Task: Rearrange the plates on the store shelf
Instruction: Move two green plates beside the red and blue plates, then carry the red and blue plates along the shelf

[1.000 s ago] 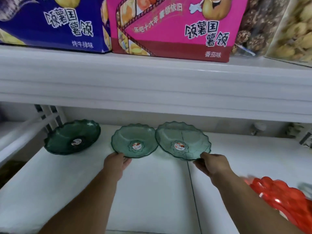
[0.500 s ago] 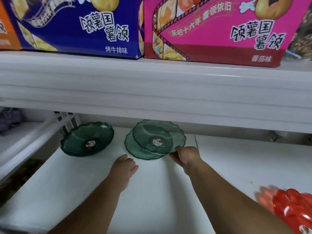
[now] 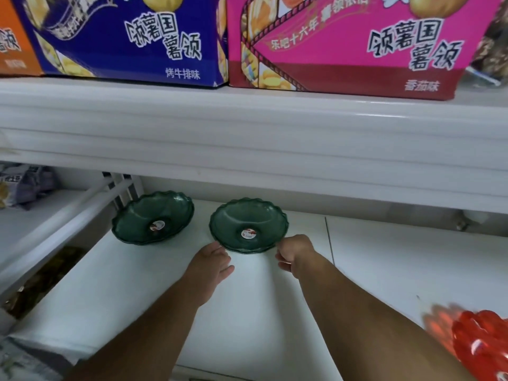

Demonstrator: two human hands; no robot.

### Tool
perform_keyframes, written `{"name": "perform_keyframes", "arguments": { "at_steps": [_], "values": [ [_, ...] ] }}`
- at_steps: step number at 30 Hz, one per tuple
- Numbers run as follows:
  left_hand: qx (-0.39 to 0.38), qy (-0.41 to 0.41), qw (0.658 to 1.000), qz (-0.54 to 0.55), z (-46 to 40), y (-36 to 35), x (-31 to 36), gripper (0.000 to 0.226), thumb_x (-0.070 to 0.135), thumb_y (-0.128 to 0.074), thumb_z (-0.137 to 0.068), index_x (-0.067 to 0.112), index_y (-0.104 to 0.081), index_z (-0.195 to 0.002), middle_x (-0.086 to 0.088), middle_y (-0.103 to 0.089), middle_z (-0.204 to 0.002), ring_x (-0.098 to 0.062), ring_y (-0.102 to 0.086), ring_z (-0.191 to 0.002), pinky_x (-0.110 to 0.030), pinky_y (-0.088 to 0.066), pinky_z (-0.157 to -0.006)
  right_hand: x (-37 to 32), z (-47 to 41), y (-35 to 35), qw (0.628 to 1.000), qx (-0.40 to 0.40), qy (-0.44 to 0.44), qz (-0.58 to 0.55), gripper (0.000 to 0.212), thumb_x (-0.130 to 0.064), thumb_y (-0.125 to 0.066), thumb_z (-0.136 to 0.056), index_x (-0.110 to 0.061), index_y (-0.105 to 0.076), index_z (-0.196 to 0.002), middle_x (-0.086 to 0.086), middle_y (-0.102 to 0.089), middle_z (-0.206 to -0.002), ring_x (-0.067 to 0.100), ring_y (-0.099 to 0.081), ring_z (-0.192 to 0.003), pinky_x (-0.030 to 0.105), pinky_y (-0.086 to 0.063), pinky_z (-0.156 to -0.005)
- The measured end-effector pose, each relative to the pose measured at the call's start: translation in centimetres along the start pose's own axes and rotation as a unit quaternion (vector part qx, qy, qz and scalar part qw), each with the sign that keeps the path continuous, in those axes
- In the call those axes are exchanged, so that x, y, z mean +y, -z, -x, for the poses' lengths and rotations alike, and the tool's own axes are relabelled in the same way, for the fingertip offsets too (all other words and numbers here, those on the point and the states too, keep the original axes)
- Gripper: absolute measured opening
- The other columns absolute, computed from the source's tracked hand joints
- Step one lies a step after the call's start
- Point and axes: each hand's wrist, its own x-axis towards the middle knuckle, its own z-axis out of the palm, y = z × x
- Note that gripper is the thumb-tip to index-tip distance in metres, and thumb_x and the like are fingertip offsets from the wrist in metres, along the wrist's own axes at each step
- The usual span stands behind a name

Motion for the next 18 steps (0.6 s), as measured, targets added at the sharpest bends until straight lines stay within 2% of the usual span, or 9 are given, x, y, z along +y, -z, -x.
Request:
{"name": "perform_keyframes", "arguments": {
  "at_steps": [2, 3, 5, 7, 9, 10, 11, 13, 18],
  "values": [
    [0.048, 0.001, 0.998, -0.028, 0.3, -1.0, -0.3, 0.05, -0.01, -0.048, -0.092, -0.008, -0.036, -0.141, -0.002, -0.067, -0.096, -0.011, -0.065, -0.083, -0.047, -0.045, -0.106, 0.6, 0.5, 0.8, 0.999, -0.001, 0.011, 0.041, 0.004, -0.004, -0.055, -0.089, -0.001, -0.059, -0.087, 0.015, -0.06, -0.089, 0.028, -0.057, -0.078, 0.034, -0.048, -0.062],
    [0.08, 0.004, 0.995, -0.063, 0.5, -1.5, -0.4, 0.054, -0.003, -0.053, -0.092, 0.004, -0.04, -0.145, -0.008, -0.063, -0.121, -0.019, -0.064, -0.103, -0.045, -0.047, -0.103, 0.9, 0.8, 1.4, 0.998, -0.002, 0.018, 0.062, 0.01, -0.006, -0.055, -0.088, 0.0, -0.061, -0.093, 0.014, -0.059, -0.089, 0.027, -0.056, -0.077, 0.033, -0.045, -0.061],
    [0.105, -0.005, 0.974, -0.203, 1.0, -2.9, -0.4, 0.058, 0.01, -0.057, -0.093, 0.014, -0.039, -0.148, -0.008, -0.047, -0.147, -0.024, -0.053, -0.127, -0.039, -0.046, -0.104, 1.2, 1.7, 2.6, 0.99, -0.02, 0.047, 0.128, 0.013, -0.01, -0.054, -0.09, 0.001, -0.061, -0.091, 0.012, -0.055, -0.085, 0.025, -0.051, -0.074, 0.029, -0.039, -0.059],
    [0.083, -0.031, 0.931, -0.354, 1.9, -4.8, -0.1, 0.06, 0.02, -0.054, -0.095, 0.017, -0.034, -0.151, -0.005, -0.039, -0.155, -0.021, -0.043, -0.137, -0.031, -0.039, -0.107, 1.2, 2.5, 3.9, 0.971, -0.031, 0.093, 0.217, 0.026, -0.014, -0.05, -0.095, -0.009, -0.049, -0.07, 0.005, -0.047, -0.074, 0.024, -0.045, -0.074, 0.028, -0.037, -0.064],
    [0.056, -0.061, 0.883, -0.463, 2.9, -6.7, 0.3, 0.062, 0.029, -0.051, -0.096, 0.018, -0.029, -0.153, -0.004, -0.031, -0.159, -0.02, -0.034, -0.143, -0.031, -0.031, -0.114, 1.2, 4.0, 5.4, 0.952, -0.041, 0.132, 0.272, 0.026, -0.021, -0.049, -0.096, -0.019, -0.048, -0.07, -0.004, -0.048, -0.077, 0.024, -0.051, -0.081, 0.026, -0.038, -0.071],
    [0.045, -0.068, 0.859, -0.506, 3.5, -7.8, 0.6, 0.063, 0.032, -0.05, -0.097, 0.018, -0.028, -0.154, -0.003, -0.028, -0.161, -0.02, -0.03, -0.145, -0.032, -0.027, -0.116, 1.5, 4.8, 6.1, 0.938, -0.056, 0.155, 0.305, 0.016, -0.026, -0.049, -0.096, -0.019, -0.059, -0.086, -0.005, -0.058, -0.092, 0.026, -0.057, -0.093, 0.026, -0.039, -0.077],
    [0.037, -0.067, 0.838, -0.54, 4.0, -8.8, 0.8, 0.063, 0.035, -0.049, -0.097, 0.019, -0.027, -0.154, -0.003, -0.025, -0.162, -0.021, -0.027, -0.147, -0.034, -0.025, -0.118, 1.8, 5.3, 7.1, 0.92, -0.067, 0.174, 0.344, 0.028, -0.03, -0.047, -0.097, -0.016, -0.063, -0.116, 0.0, -0.063, -0.118, 0.028, -0.058, -0.113, 0.026, -0.041, -0.088],
    [0.028, -0.066, 0.803, -0.591, 5.1, -11.3, 1.3, 0.064, 0.039, -0.047, -0.097, 0.021, -0.026, -0.154, -0.003, -0.02, -0.164, -0.022, -0.023, -0.149, -0.038, -0.024, -0.118, 2.4, 6.7, 9.0, 0.88, -0.075, 0.215, 0.416, 0.056, -0.035, -0.044, -0.099, -0.012, -0.04, -0.15, 0.006, -0.047, -0.153, 0.028, -0.044, -0.139, 0.03, -0.037, -0.108],
    [0.025, -0.067, 0.753, -0.655, 7.5, -17.4, 1.5, 0.064, 0.041, -0.044, -0.098, 0.022, -0.023, -0.155, -0.004, -0.017, -0.165, -0.027, -0.023, -0.148, -0.044, -0.026, -0.117, 4.0, 9.2, 13.9, 0.789, -0.054, 0.295, 0.536, 0.056, -0.044, -0.037, -0.1, -0.011, -0.043, -0.146, 0.012, -0.048, -0.148, 0.034, -0.034, -0.142, 0.042, -0.031, -0.115]
  ]
}}
